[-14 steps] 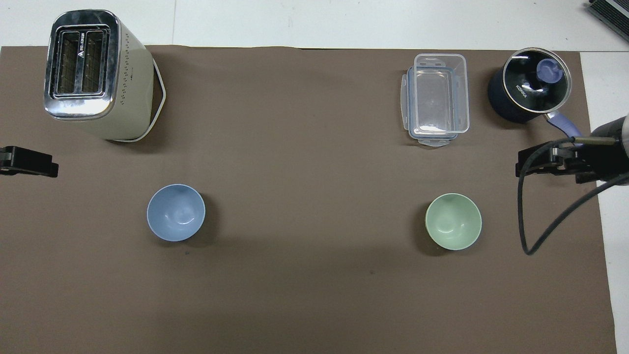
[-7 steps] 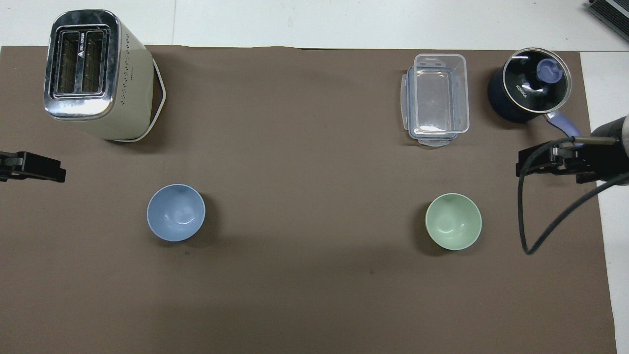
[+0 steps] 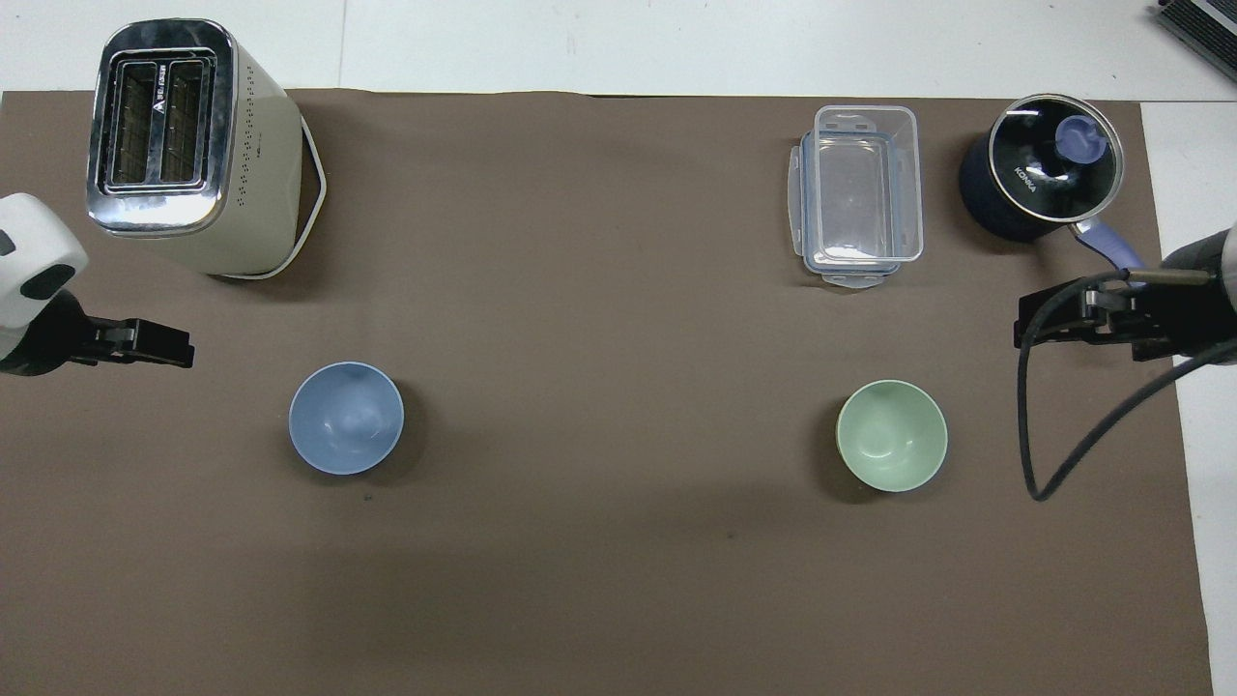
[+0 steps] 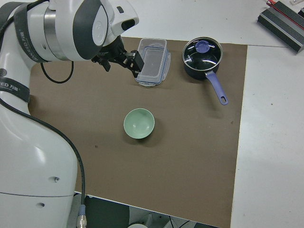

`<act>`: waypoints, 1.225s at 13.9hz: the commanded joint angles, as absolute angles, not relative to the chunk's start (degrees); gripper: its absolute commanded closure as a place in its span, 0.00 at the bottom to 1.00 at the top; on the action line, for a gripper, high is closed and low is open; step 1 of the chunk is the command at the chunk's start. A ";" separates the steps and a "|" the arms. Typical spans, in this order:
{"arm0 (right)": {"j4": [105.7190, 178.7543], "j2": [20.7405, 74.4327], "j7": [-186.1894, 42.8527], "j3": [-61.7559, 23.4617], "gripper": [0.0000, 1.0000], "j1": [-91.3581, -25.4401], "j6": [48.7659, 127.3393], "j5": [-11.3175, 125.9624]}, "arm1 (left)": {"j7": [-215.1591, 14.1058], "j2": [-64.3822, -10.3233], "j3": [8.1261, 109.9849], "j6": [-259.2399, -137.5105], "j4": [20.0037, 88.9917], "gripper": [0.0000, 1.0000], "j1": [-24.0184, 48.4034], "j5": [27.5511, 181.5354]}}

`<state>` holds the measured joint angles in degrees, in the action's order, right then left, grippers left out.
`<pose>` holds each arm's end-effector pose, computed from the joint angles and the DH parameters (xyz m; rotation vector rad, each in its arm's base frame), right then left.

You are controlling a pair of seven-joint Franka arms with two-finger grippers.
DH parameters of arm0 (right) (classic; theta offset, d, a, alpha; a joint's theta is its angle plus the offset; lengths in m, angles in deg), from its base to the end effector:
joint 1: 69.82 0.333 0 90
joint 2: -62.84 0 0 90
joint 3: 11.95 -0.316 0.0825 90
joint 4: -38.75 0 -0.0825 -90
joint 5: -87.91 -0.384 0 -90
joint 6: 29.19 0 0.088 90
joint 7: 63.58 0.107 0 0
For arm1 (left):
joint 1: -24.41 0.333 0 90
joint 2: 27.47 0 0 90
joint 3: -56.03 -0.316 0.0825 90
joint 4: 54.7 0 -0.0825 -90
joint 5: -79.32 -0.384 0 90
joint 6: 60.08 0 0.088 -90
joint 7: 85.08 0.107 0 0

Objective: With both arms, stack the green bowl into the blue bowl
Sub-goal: 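Reach the left gripper to the blue bowl rim and grasp it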

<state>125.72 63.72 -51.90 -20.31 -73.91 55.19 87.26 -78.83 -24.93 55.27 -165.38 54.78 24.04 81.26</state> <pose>0.5383 0.0422 0.6491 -3.1299 0.2013 0.0486 0.5447 0.0011 0.5099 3.1032 -0.1442 -0.0414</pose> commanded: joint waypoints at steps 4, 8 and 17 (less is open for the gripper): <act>127.17 64.77 -50.92 -20.56 0.00 -74.04 56.32 86.95 | -77.61 -24.30 55.68 -176.79 65.17 0.00 23.36 87.84; 127.17 64.77 -50.75 -20.56 0.00 -74.13 56.32 86.77 | -77.44 -24.48 55.68 -185.82 72.72 0.00 19.41 88.90; 127.43 64.86 -51.63 -20.56 0.00 -74.66 56.32 86.77 | -77.52 -25.97 55.76 -199.38 83.55 0.00 16.06 89.07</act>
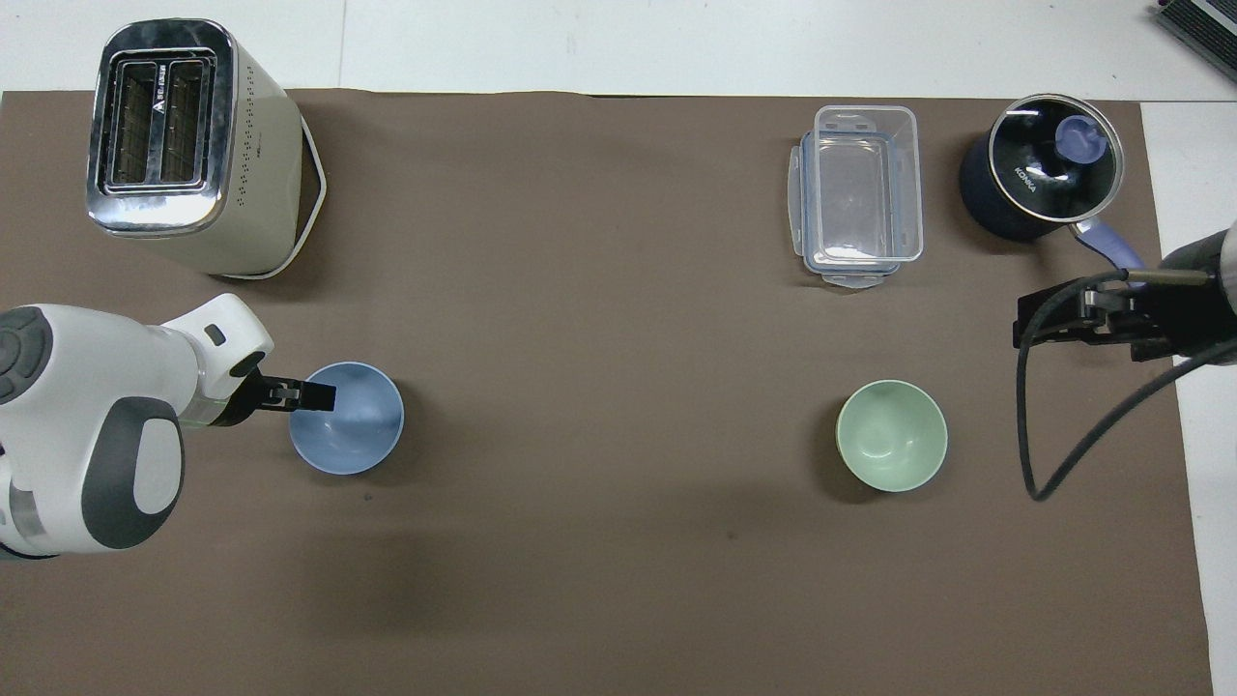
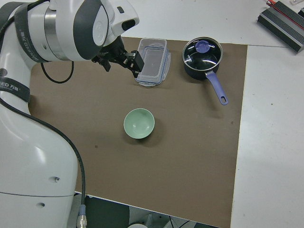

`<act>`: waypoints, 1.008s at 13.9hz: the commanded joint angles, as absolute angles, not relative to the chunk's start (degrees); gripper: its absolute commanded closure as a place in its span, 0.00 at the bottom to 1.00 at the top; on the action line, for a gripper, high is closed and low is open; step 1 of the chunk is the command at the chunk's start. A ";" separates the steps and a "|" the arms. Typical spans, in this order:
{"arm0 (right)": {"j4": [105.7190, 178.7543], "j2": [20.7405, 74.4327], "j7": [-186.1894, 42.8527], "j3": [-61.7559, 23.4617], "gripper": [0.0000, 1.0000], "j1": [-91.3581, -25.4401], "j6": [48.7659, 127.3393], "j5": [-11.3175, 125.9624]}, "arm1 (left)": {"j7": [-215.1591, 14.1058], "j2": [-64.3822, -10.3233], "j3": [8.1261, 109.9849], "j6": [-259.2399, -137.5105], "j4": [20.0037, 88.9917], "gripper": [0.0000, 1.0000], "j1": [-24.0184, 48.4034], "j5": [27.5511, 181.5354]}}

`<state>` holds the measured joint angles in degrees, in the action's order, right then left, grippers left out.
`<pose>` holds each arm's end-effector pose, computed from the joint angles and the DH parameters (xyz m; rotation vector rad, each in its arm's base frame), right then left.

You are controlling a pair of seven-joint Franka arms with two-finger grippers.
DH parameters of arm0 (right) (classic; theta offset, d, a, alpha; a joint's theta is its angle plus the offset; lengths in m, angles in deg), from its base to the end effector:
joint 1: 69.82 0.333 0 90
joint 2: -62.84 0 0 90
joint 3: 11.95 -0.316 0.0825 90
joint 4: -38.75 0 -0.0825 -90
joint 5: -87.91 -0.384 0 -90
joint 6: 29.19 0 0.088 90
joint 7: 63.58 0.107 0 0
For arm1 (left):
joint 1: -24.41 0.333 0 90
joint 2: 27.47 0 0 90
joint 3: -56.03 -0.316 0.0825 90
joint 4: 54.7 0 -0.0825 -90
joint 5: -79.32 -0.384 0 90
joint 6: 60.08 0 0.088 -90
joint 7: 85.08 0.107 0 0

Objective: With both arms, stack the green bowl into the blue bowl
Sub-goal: 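Reach the left gripper to the blue bowl rim and grasp it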

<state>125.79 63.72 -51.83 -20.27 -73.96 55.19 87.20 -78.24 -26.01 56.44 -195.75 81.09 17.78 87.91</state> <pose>0.5383 0.0415 0.6485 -3.1287 0.2055 0.0507 0.4934 -0.0627 0.3369 3.0285 -0.2065 0.0352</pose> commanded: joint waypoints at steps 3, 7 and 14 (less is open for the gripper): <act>127.43 64.86 -51.63 -20.56 0.00 -74.75 56.32 86.77 | -78.14 -26.68 55.68 -202.98 85.48 0.28 14.30 91.35; 127.52 64.86 -51.72 -20.56 0.00 -74.83 56.24 86.77 | -78.14 -26.85 55.68 -202.11 84.87 1.00 14.30 91.36; 127.78 64.95 -51.89 -20.38 0.00 -74.92 56.41 86.77 | -77.96 -26.33 55.59 -196.51 79.09 1.00 15.00 91.36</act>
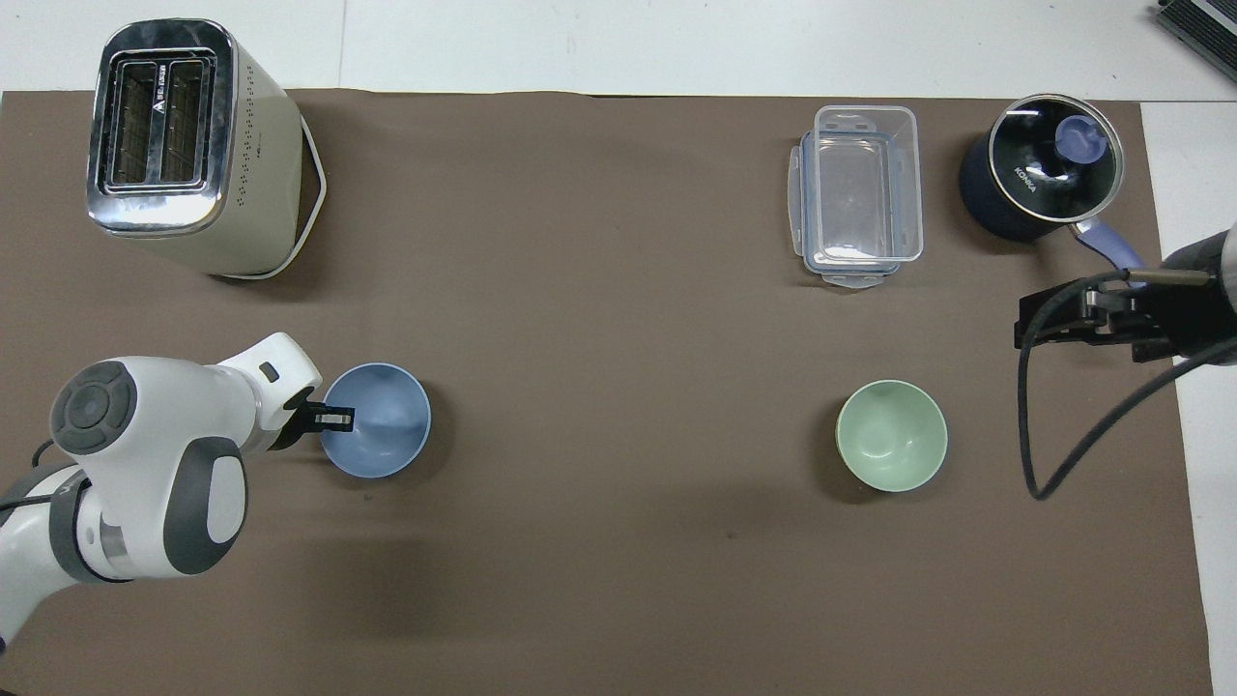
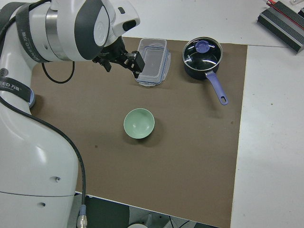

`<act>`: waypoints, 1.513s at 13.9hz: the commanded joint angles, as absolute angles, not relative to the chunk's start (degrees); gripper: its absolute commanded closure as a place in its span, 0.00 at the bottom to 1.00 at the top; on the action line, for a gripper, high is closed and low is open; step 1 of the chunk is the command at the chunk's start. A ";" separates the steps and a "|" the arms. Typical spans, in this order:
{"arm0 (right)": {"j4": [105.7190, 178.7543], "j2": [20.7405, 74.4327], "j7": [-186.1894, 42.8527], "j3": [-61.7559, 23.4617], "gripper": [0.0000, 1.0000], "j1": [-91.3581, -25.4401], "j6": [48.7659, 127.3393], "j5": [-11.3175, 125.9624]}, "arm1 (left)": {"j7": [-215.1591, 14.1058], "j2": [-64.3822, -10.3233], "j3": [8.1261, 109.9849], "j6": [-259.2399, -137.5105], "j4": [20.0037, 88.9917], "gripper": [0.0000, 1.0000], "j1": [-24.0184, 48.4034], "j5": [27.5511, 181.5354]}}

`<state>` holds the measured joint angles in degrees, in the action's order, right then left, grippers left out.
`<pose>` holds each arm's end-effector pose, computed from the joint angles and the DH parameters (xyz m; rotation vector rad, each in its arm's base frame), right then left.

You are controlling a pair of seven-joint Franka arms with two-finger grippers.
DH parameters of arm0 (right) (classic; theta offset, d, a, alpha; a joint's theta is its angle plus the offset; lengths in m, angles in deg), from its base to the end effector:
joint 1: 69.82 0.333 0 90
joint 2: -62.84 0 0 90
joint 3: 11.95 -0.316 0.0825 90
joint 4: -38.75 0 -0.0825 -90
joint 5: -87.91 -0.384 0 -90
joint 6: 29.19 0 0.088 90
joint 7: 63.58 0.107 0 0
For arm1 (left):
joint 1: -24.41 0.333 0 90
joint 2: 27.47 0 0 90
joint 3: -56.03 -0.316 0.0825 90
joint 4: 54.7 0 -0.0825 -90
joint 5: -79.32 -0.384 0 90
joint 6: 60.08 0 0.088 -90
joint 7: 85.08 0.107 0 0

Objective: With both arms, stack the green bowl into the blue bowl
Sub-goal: 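Slide the blue bowl toward the table center with the left gripper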

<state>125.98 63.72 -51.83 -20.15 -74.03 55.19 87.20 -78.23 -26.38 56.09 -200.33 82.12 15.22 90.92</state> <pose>0.5385 0.0397 0.6470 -3.1287 0.2107 0.0558 0.4932 -0.0805 0.3334 2.9961 -0.1954 0.1139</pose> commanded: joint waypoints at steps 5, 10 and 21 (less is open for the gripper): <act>127.96 65.04 -51.98 -20.38 0.00 -74.92 56.41 86.77 | -79.54 -25.89 56.20 -193.94 76.96 1.00 11.78 92.06; 127.96 65.04 -52.07 -20.30 0.00 -74.92 56.41 86.77 | -91.41 -25.80 56.38 -195.34 76.35 1.00 1.31 93.99; 128.13 65.04 -52.07 -20.30 0.00 -74.92 56.41 86.77 | -92.29 -28.43 56.38 -203.87 80.56 1.00 -12.06 101.38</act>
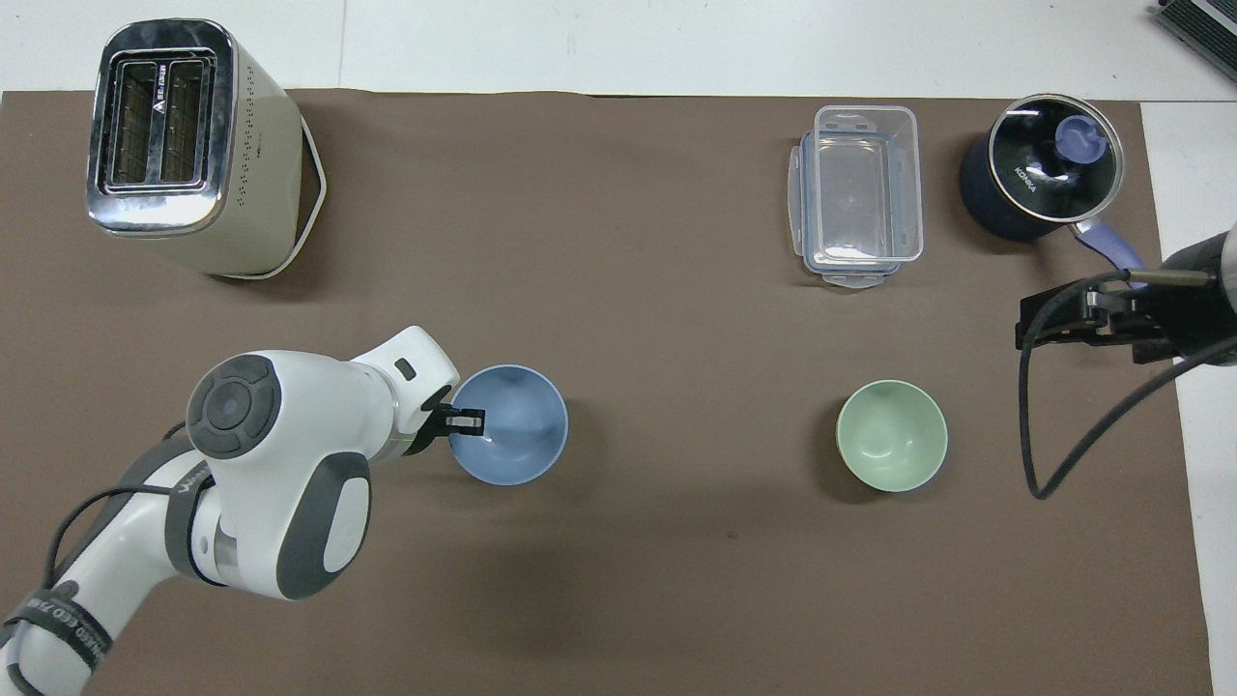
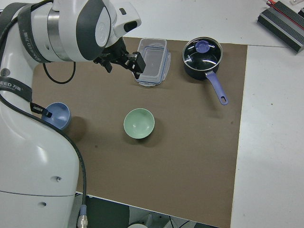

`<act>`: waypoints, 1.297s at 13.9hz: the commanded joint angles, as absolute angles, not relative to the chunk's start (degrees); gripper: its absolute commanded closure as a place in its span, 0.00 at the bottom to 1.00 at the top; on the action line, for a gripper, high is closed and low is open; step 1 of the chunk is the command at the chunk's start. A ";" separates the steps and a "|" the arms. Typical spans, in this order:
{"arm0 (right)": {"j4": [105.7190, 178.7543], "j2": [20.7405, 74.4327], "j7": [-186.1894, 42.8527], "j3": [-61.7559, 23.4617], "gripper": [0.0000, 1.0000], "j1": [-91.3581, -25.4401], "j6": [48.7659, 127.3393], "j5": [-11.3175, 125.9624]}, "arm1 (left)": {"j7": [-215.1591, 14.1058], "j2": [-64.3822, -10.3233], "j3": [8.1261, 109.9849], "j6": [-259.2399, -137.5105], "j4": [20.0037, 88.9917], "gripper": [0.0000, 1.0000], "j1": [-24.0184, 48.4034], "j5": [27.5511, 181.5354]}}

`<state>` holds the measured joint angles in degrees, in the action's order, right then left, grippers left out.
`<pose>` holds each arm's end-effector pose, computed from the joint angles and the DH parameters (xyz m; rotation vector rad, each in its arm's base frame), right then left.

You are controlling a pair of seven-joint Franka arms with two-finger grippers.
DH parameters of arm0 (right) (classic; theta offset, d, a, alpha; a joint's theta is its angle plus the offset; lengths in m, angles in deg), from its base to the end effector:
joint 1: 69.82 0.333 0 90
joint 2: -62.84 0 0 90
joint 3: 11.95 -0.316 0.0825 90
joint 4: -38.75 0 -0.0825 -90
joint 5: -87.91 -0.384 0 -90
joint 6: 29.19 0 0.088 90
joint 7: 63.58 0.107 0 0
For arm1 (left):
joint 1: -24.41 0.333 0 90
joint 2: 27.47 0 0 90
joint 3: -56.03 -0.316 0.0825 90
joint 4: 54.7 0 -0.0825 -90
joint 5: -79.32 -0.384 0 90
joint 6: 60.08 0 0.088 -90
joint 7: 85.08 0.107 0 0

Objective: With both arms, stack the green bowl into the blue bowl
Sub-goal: 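Slide the blue bowl toward the table center with the left gripper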

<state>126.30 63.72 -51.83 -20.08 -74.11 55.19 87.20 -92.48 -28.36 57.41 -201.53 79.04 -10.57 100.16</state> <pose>0.5385 0.0382 0.6444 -3.1289 0.2149 0.0645 0.4181 -0.3069 0.3407 2.8528 -0.3341 0.0265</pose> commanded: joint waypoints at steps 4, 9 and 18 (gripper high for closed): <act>128.57 65.39 -52.07 -20.30 0.00 -75.01 56.41 86.77 | -91.68 -30.72 56.38 -206.60 81.44 0.18 -13.12 101.38; 128.57 65.39 -52.07 -20.30 0.00 -75.27 56.50 86.77 | -91.94 -30.45 55.50 -194.78 74.97 0.00 -7.09 100.86; 128.57 65.39 -52.07 -20.30 0.00 -75.27 56.59 86.77 | -88.27 -30.28 55.41 -175.67 59.04 0.00 10.58 86.98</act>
<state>126.66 63.91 -51.83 -20.08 -74.64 55.19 87.20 -90.97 -30.24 54.86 -179.04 62.00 6.08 89.34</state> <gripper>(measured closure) 0.000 0.000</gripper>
